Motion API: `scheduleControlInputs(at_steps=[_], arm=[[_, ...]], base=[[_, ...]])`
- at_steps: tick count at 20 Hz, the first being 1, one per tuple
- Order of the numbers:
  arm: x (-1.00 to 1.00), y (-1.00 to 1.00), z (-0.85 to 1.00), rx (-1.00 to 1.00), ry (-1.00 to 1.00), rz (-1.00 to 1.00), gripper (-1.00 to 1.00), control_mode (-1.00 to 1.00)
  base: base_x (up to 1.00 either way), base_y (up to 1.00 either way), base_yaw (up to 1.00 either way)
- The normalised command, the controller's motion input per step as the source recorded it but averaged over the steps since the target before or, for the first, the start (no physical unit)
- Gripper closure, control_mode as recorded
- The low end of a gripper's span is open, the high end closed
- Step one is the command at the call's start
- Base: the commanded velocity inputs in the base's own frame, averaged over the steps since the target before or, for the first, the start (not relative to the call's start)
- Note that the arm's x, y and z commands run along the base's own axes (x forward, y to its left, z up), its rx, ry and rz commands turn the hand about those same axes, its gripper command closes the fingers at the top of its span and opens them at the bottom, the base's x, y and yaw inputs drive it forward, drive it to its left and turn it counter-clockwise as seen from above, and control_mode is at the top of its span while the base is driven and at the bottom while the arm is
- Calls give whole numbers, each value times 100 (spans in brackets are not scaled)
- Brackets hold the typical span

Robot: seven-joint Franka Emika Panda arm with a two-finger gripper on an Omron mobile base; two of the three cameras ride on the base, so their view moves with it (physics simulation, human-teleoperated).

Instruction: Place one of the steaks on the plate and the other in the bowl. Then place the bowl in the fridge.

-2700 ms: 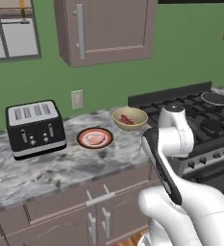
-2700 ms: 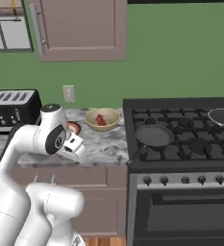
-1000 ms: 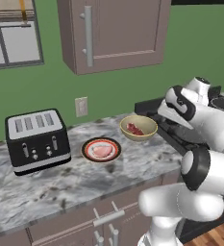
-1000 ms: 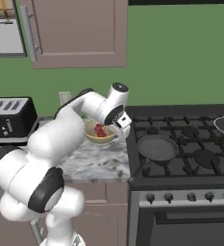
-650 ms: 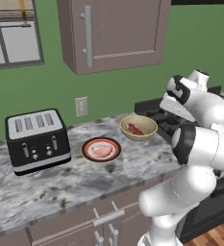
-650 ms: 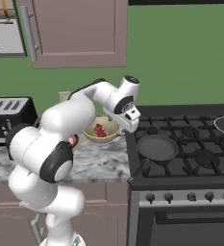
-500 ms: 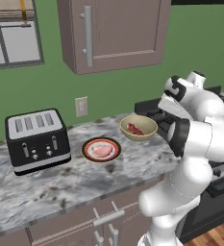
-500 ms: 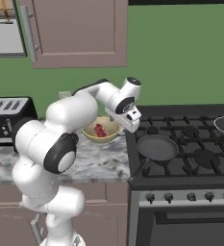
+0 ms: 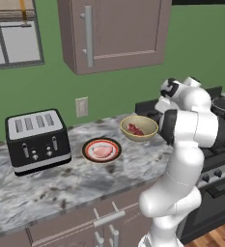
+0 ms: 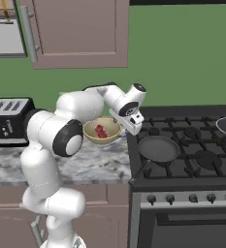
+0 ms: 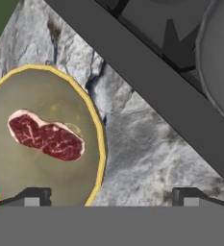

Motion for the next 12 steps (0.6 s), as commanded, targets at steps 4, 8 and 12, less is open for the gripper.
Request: scheduleControlInputs(at_steps=[4,8,12], arm=[[33,0,-23,0,0,0,-100,-100],[38,3,-33,0,0,0,-100,-100],[52,21,-47,0,0,0,-100,-100]], base=[[0,0,0],[0,0,0],[0,0,0]])
